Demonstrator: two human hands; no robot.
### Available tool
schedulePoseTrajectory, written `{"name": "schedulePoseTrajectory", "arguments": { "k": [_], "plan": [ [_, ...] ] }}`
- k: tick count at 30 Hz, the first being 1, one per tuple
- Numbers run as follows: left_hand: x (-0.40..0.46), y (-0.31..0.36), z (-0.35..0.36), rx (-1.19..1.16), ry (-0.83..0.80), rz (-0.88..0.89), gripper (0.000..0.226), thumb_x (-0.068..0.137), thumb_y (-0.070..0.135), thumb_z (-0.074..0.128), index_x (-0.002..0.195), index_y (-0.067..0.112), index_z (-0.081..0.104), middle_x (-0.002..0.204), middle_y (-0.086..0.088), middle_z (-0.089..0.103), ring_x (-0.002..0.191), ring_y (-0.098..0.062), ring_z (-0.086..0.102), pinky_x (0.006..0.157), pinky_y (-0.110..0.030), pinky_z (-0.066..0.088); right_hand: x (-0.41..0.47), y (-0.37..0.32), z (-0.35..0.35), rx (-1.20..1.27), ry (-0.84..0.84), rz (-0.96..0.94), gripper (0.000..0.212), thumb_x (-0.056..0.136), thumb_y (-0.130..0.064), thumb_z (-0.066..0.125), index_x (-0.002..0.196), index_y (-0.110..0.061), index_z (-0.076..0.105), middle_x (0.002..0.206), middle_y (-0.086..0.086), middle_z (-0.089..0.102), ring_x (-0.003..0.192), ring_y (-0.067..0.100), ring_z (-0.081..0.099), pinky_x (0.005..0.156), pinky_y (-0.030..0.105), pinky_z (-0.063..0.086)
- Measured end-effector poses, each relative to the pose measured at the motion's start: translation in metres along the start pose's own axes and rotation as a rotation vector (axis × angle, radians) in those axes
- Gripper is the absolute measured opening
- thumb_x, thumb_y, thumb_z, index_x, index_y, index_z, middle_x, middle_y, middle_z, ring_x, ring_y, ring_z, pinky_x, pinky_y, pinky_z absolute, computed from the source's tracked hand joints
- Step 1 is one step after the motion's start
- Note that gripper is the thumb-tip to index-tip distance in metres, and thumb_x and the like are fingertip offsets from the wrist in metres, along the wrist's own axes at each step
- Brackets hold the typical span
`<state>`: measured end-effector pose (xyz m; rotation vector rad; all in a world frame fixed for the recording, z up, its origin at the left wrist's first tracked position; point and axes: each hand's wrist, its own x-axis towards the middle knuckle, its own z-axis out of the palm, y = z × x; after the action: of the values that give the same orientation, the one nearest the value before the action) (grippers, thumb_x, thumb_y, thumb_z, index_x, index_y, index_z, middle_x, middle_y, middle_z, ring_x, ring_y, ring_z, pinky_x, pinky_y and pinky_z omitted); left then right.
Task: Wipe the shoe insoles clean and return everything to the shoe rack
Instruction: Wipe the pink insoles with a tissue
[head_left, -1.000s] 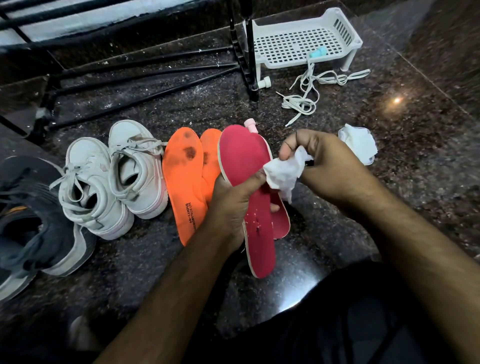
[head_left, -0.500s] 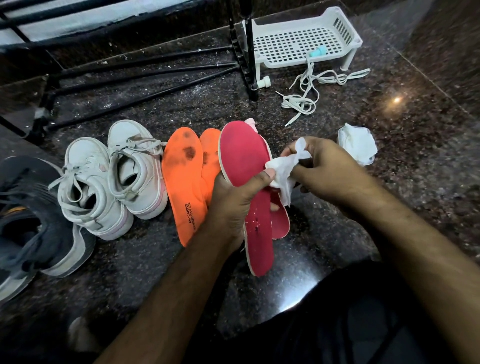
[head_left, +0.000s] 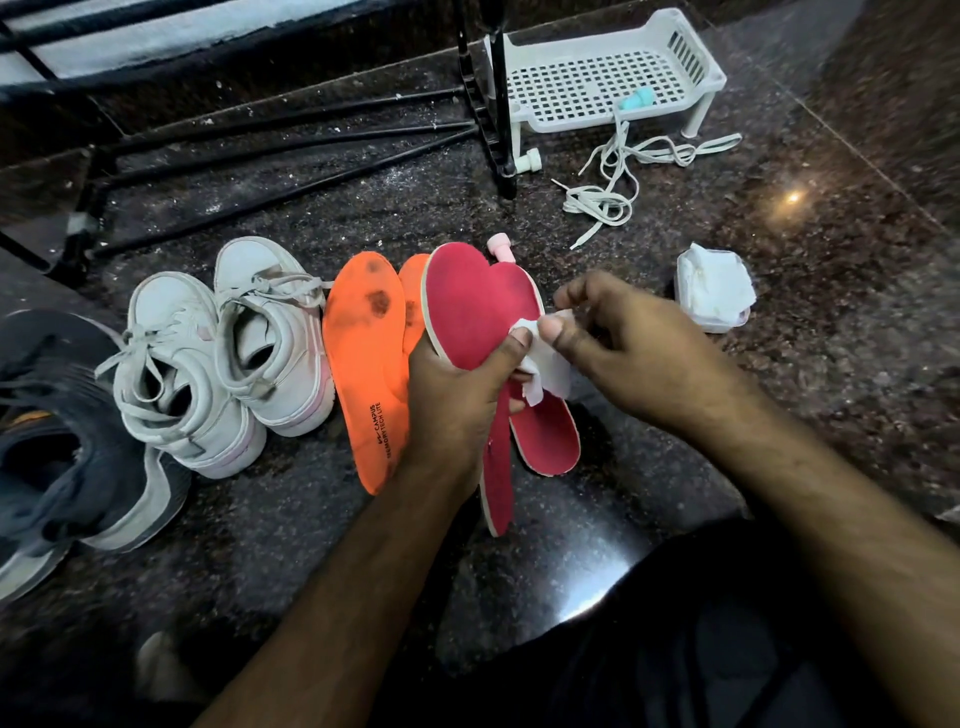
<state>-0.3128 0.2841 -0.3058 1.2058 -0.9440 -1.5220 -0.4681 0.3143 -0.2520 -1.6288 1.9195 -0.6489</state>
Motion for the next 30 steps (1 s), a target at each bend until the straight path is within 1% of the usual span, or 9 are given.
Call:
{"name": "schedulePoseTrajectory", "arguments": {
  "k": [4,6,11,15,19,23,25,28,30],
  "plan": [
    [-0.003,0.002,0.001,0.026,-0.022,-0.034,0.034,0.083,0.008,0.08,0.113,0.001,0.066,0.097,-0.023,0.074,0.084,-0.045,0.072,0.063,-0.056,0.061,0.003,0.002,0.003,0.041,-0.025,0.022,0.029,0.088,-0.031,0.072,0.113,-0.031,0.058,0.079,-0.01,0.067,0.075,0.007,0.063,0.079,0.035,0.054],
    [-0.004,0.001,0.0,0.041,-0.043,-0.045,0.037,0.082,0.006,0.08,0.116,0.003,0.066,0.099,-0.019,0.075,0.082,-0.039,0.073,0.059,-0.045,0.061,0.007,0.005,-0.003,0.003,0.056,0.014,0.025,0.088,-0.023,0.072,0.109,-0.031,0.061,0.08,-0.011,0.066,0.076,0.008,0.063,0.077,0.032,0.053],
    [-0.005,0.0,0.003,0.086,-0.097,-0.08,0.037,0.079,0.001,0.081,0.113,0.0,0.065,0.095,-0.022,0.073,0.071,-0.03,0.071,0.055,-0.038,0.057,0.009,0.009,-0.017,-0.092,0.258,0.003,0.013,0.091,-0.018,0.065,0.099,-0.028,0.067,0.085,-0.01,0.065,0.08,0.012,0.06,0.071,0.027,0.046],
    [-0.008,0.001,0.004,0.026,-0.148,-0.169,0.035,0.077,-0.001,0.08,0.108,-0.006,0.064,0.09,-0.03,0.068,0.071,-0.035,0.064,0.064,-0.056,0.055,0.012,0.012,-0.009,-0.204,0.261,-0.093,0.021,0.091,-0.009,0.06,0.096,-0.027,0.07,0.091,-0.002,0.057,0.089,0.02,0.058,0.073,0.033,0.047],
    [-0.007,0.003,0.005,-0.031,-0.148,-0.213,0.034,0.075,0.001,0.08,0.106,-0.004,0.066,0.084,-0.022,0.067,0.07,-0.035,0.062,0.064,-0.049,0.053,0.014,0.007,-0.009,-0.261,0.24,-0.286,0.018,0.092,-0.017,0.061,0.107,-0.022,0.07,0.1,0.001,0.052,0.096,0.024,0.054,0.081,0.036,0.046],
    [-0.006,0.004,0.004,-0.033,-0.17,-0.2,0.032,0.082,0.0,0.076,0.113,0.0,0.067,0.088,-0.02,0.07,0.065,-0.028,0.065,0.051,-0.032,0.055,0.011,0.0,-0.006,-0.22,-0.037,-0.346,0.038,0.093,-0.043,0.06,0.126,-0.026,0.056,0.111,-0.008,0.061,0.106,0.02,0.053,0.094,0.043,0.046],
    [-0.006,0.003,0.005,-0.065,-0.192,-0.19,0.043,0.078,0.001,0.078,0.118,-0.001,0.063,0.096,-0.024,0.069,0.074,-0.03,0.065,0.056,-0.035,0.056,0.01,0.003,-0.005,-0.137,-0.12,-0.28,0.045,0.09,-0.044,0.064,0.129,-0.027,0.05,0.105,-0.013,0.063,0.106,0.019,0.056,0.094,0.047,0.047],
    [-0.004,0.001,0.005,-0.094,-0.182,-0.165,0.055,0.07,0.002,0.076,0.123,0.0,0.06,0.115,-0.029,0.067,0.097,-0.037,0.067,0.085,-0.05,0.057,0.013,0.008,-0.006,-0.103,-0.119,-0.24,0.042,0.087,-0.04,0.07,0.122,-0.028,0.05,0.095,-0.012,0.064,0.096,0.017,0.06,0.088,0.042,0.05],
    [-0.003,0.0,0.004,-0.069,-0.167,-0.166,0.052,0.07,0.001,0.074,0.121,0.003,0.062,0.115,-0.028,0.068,0.102,-0.041,0.068,0.085,-0.051,0.056,0.014,0.011,-0.009,-0.085,-0.137,-0.195,0.036,0.086,-0.039,0.072,0.115,-0.028,0.055,0.091,-0.01,0.065,0.089,0.014,0.062,0.081,0.034,0.05]
  ]
}}
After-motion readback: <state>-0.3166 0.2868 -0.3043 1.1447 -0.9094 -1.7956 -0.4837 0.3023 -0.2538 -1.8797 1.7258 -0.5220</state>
